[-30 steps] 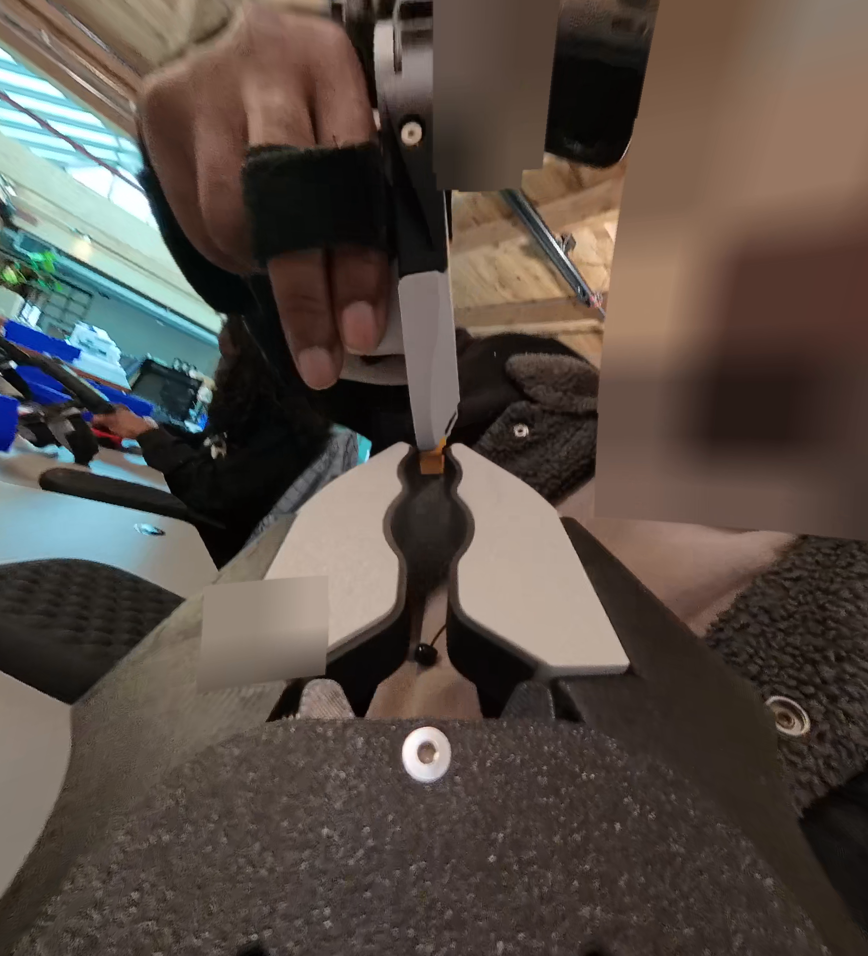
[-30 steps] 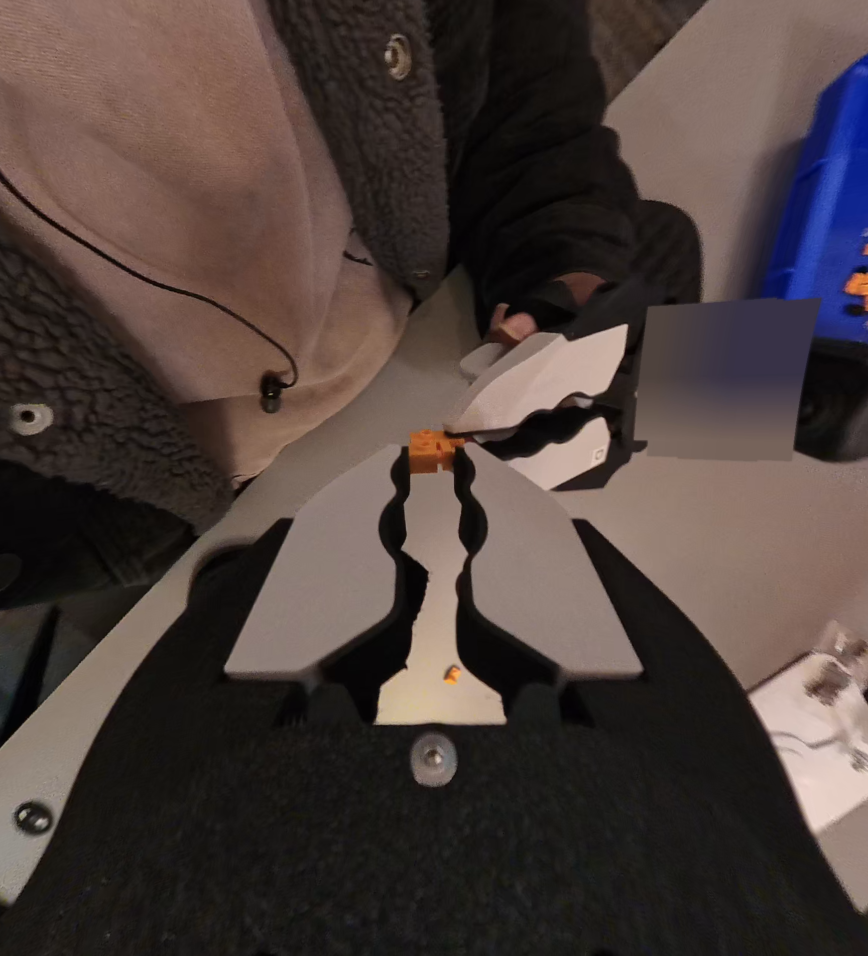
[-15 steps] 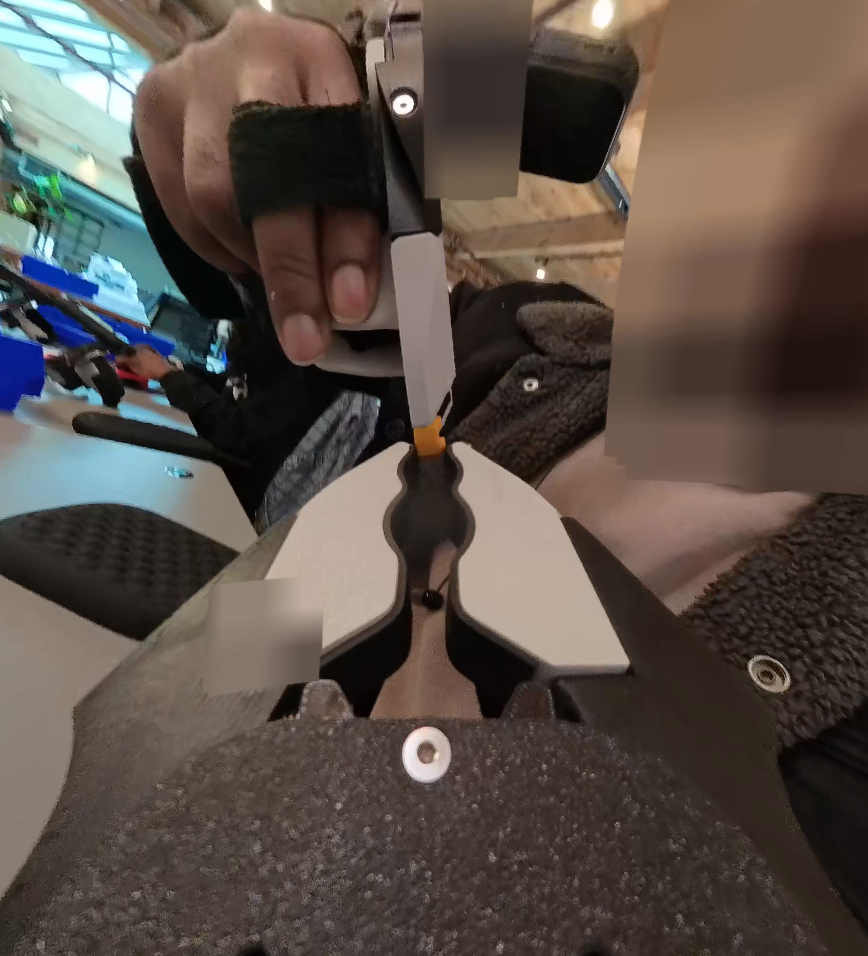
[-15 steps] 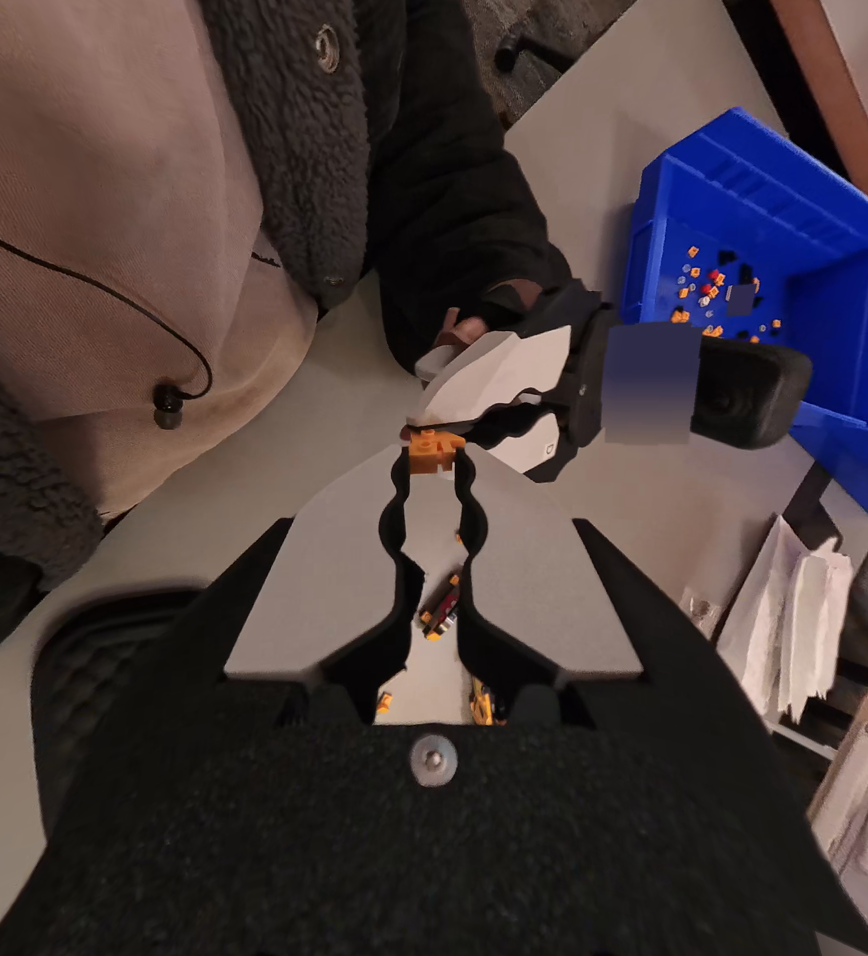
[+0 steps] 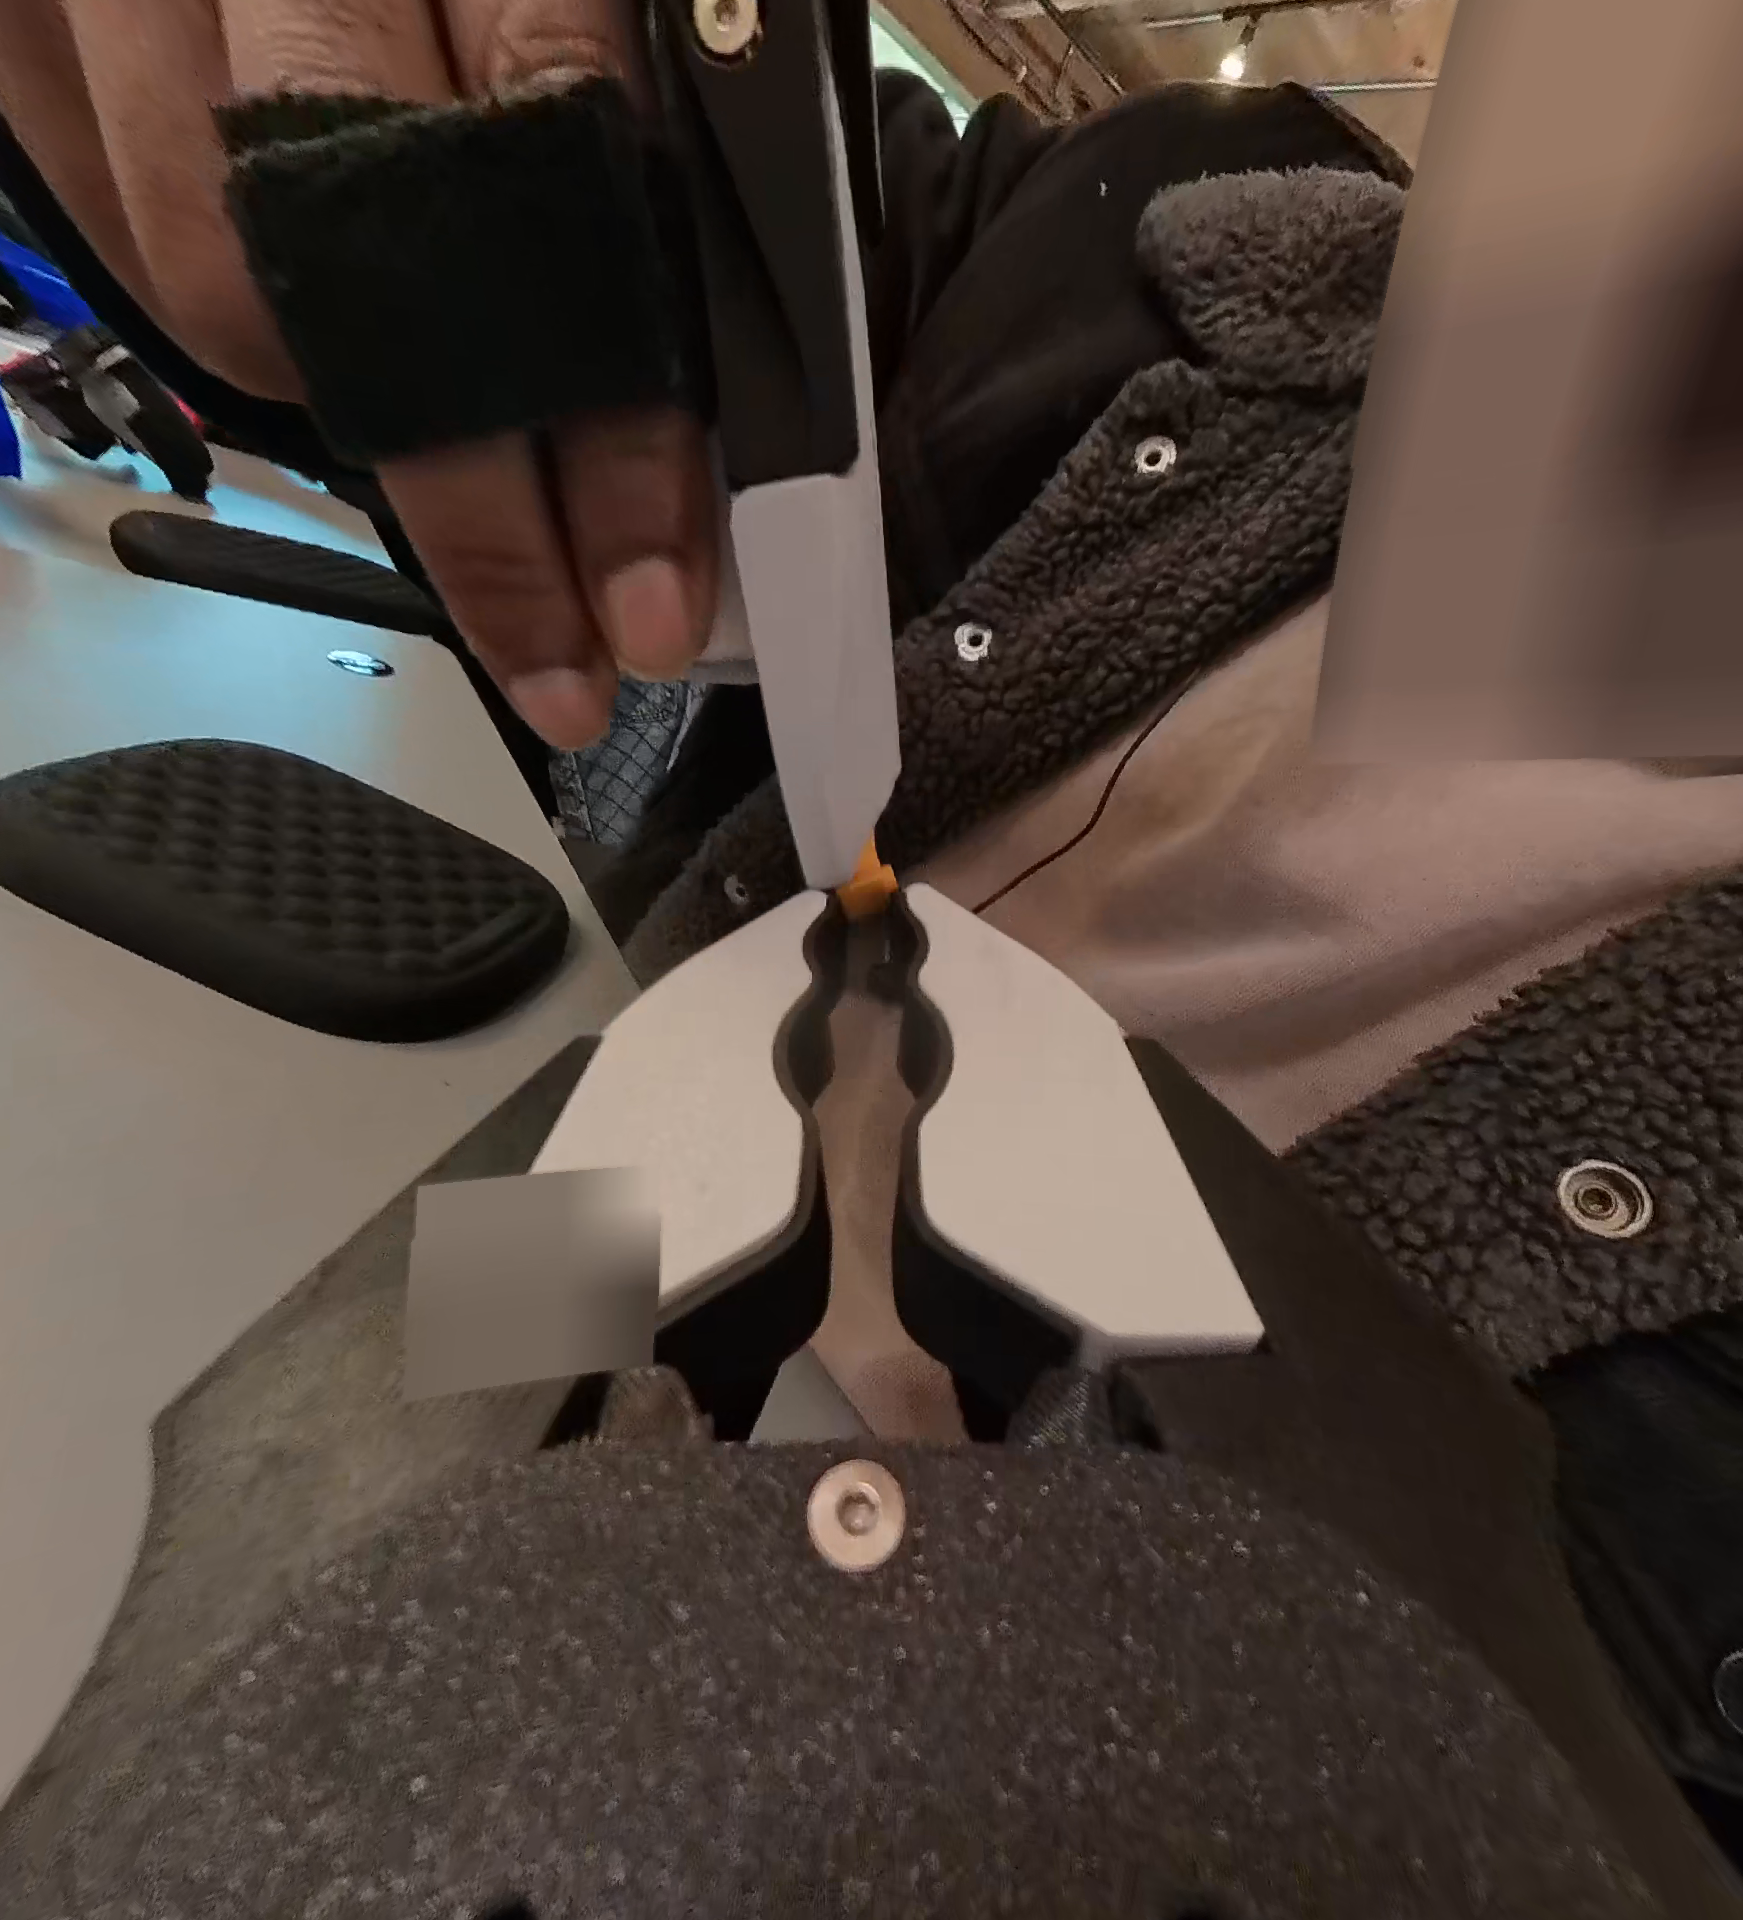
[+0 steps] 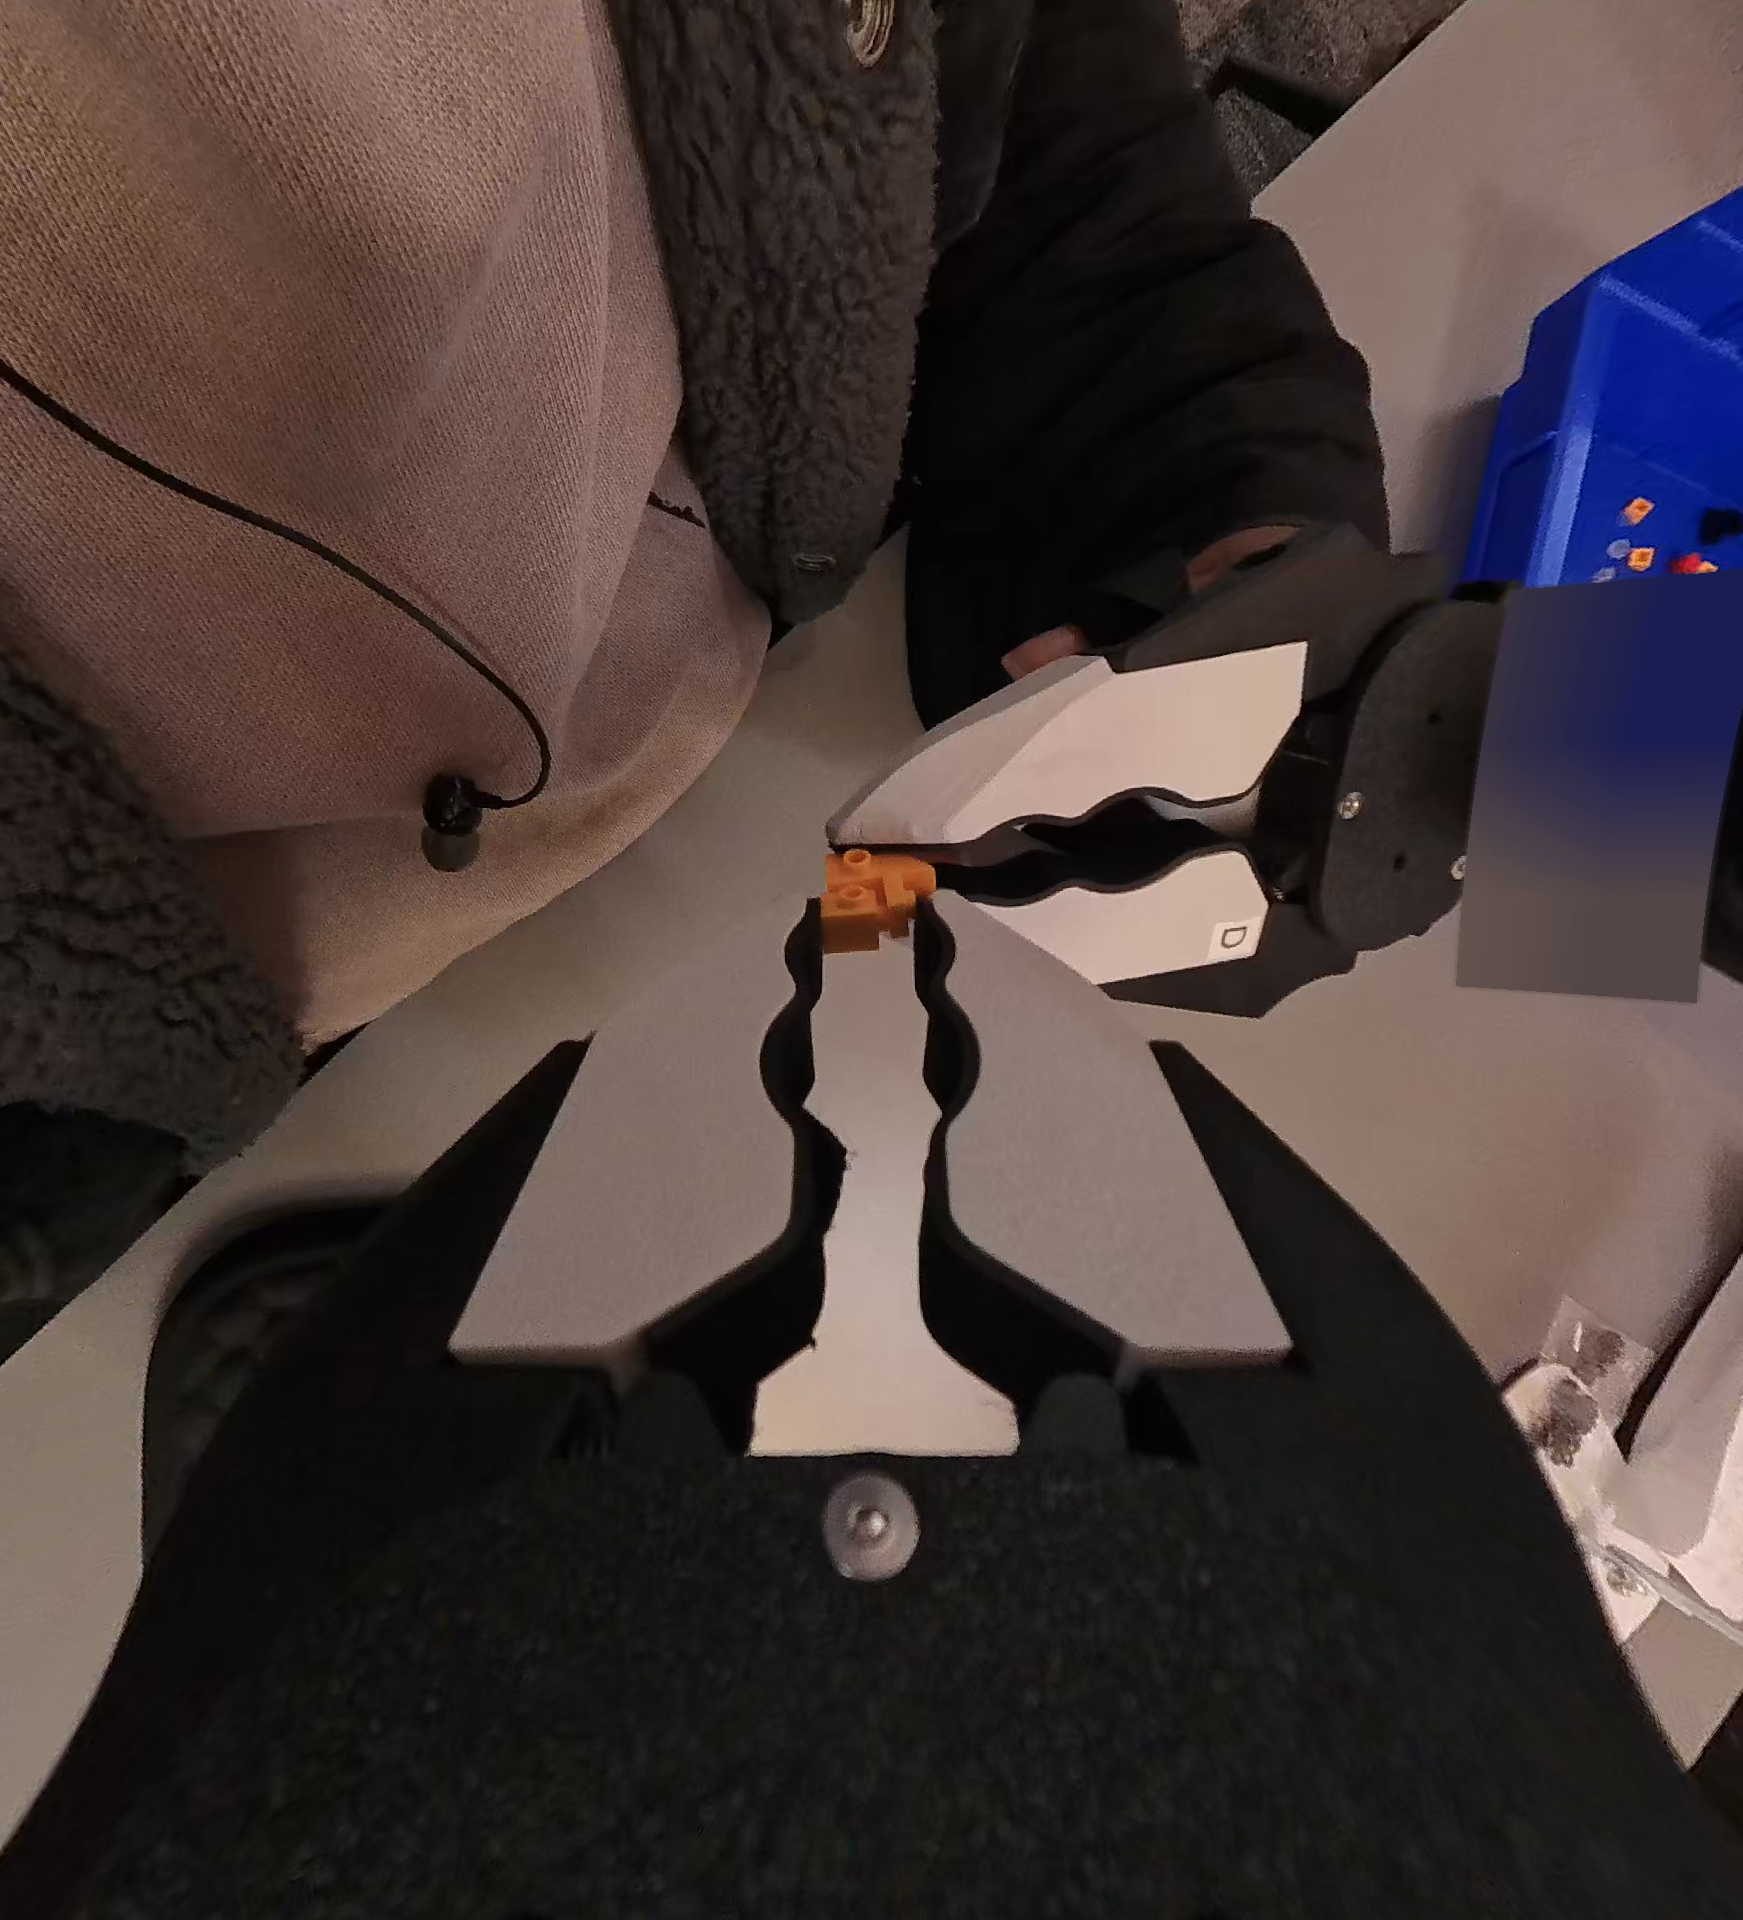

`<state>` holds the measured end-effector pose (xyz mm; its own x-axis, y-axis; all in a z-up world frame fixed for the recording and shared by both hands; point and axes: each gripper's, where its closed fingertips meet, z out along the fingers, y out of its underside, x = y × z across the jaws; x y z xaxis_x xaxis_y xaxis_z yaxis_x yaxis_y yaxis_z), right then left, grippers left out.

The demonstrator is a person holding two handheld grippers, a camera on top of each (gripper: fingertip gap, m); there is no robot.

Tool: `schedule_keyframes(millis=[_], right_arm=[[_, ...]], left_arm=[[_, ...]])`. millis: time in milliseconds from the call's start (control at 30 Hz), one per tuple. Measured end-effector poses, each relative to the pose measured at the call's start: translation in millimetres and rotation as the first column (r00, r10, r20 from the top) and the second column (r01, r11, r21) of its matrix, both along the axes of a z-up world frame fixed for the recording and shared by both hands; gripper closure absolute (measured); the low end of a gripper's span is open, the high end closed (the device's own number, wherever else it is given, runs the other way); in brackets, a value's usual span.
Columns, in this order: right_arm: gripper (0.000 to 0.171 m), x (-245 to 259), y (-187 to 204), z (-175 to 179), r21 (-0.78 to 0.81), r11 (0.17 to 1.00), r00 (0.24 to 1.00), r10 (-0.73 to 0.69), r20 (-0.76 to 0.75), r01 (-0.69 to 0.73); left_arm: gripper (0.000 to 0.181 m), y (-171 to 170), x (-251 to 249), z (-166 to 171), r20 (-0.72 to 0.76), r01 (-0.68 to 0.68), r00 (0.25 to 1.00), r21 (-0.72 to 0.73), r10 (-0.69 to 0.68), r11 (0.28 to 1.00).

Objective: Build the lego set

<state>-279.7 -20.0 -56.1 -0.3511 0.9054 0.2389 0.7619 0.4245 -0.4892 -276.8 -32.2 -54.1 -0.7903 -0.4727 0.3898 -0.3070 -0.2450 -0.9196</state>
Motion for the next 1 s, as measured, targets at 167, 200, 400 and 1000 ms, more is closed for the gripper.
schedule_keyframes(millis=[167,200,400,1000], right_arm=[[0.155,1,3,0,0.0,1.0,1.0,-0.017,-0.022,0.017],[0.155,1,5,1,0.004,1.0,0.999,-0.027,-0.025,0.027],[0.155,9,21,5,0.058,0.991,0.991,-0.122,-0.051,0.124],[0.154,12,24,19,0.053,0.999,0.97,-0.006,0.244,-0.007]], left_arm=[[0.173,3,1,1,0.002,-0.004,1.0,-0.034,0.004,0.999],[0.173,5,2,1,0.006,-0.015,1.0,-0.04,0.015,0.999],[0.172,21,10,7,0.037,-0.112,0.992,-0.122,0.117,0.986],[0.172,28,12,28,0.176,-0.185,0.96,-0.193,0.219,0.964]])
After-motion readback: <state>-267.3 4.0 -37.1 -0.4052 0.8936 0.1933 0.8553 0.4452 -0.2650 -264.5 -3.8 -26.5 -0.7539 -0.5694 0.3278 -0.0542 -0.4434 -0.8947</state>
